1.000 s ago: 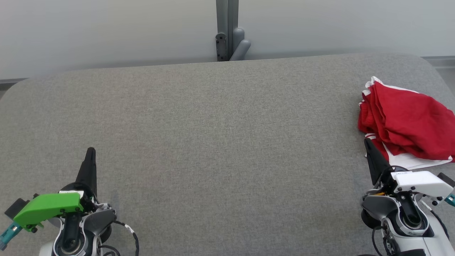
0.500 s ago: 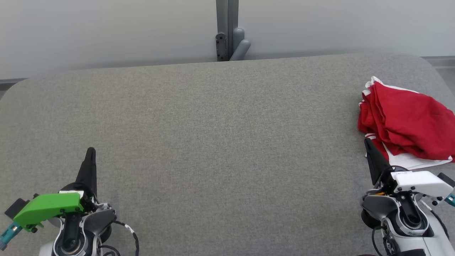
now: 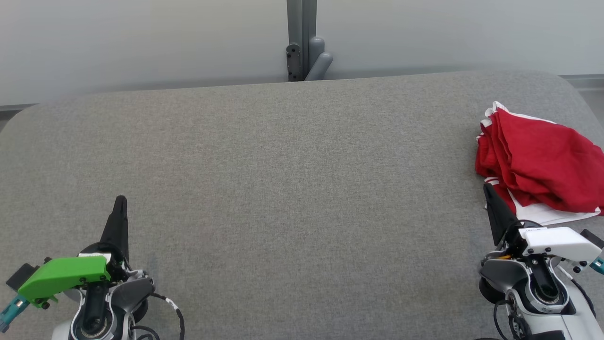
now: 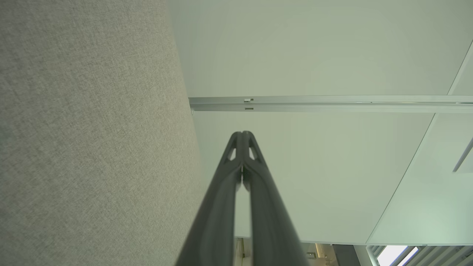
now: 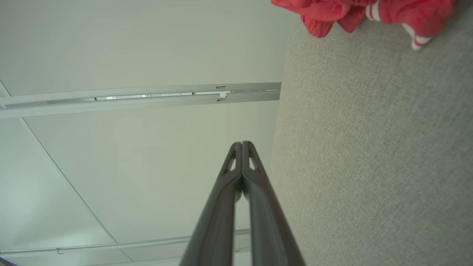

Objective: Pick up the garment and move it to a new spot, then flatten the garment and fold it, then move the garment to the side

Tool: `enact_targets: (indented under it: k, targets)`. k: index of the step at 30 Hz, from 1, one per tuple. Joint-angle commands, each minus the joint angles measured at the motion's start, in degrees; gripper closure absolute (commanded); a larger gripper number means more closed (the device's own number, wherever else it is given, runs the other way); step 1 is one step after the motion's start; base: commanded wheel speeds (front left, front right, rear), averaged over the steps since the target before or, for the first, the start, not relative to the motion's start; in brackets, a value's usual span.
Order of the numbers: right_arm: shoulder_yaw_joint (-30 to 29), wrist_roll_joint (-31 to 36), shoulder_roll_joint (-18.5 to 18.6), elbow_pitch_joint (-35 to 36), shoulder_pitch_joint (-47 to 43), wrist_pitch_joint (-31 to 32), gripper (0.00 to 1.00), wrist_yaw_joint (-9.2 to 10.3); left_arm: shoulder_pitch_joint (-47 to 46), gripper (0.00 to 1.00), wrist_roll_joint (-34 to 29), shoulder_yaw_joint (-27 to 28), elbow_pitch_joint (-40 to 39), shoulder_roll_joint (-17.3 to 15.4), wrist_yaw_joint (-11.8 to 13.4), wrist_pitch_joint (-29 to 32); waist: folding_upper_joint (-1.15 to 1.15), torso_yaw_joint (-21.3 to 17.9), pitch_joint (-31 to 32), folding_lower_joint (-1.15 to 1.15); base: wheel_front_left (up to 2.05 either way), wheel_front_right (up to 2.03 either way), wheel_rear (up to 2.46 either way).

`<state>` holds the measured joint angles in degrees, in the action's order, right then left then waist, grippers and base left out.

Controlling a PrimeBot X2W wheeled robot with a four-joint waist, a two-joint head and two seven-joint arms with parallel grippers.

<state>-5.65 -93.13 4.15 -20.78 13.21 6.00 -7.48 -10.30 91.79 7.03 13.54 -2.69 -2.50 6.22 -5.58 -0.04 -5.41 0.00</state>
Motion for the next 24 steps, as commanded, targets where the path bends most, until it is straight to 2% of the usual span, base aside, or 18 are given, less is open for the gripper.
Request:
enact_targets:
  k: [1,24]
  targets:
    - [0.07,-0.25,0.25,0.2,-0.06,-0.06,1.0,-0.02,-0.66,1.0,0.09,0.02,-0.03,-0.37,-0.21,0.11,0.0,0.0,0.0,0.0,0.0,0.0,0.0]
    - [0.52,-0.65,0.61,0.22,-0.13,-0.57,1.0,-0.02,-0.66,1.0,0.09,0.01,-0.03,-0.37,-0.21,0.11,0.0,0.0,0.0,0.0,0.0,0.0,0.0]
